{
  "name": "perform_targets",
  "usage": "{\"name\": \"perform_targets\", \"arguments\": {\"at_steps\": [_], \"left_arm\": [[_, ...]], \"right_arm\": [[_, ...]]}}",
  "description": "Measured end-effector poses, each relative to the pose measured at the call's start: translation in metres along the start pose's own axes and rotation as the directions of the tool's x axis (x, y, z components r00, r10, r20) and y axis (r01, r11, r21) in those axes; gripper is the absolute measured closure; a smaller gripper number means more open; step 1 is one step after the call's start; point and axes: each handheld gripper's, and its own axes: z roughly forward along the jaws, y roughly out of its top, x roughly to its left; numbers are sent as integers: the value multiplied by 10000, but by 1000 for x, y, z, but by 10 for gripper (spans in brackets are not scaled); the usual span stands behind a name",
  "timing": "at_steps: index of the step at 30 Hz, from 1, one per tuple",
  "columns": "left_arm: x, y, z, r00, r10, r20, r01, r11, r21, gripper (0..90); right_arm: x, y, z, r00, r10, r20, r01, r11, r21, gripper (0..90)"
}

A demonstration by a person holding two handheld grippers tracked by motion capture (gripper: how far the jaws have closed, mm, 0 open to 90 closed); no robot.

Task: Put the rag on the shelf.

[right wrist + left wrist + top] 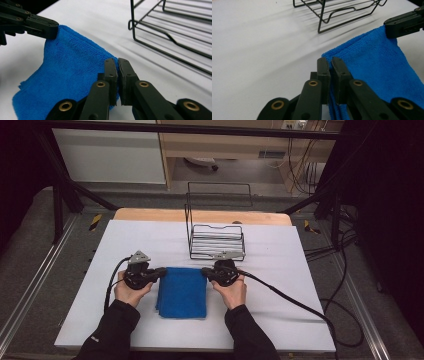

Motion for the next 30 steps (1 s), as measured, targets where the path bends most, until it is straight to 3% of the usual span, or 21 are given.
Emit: {"name": "perform_targets", "arguments": {"at_steps": [14,30], "left_arm": [[-14,3,-19,9985,491,-236,-504,9970,-589,849],[-29,14,-34,9979,649,-75,-653,9891,-1318,849]], "right_arm": [[11,5,-22,9984,-554,-76,546,9956,-756,867],[18,16,-48,9938,-1106,108,1110,9825,-1495,867]]}}
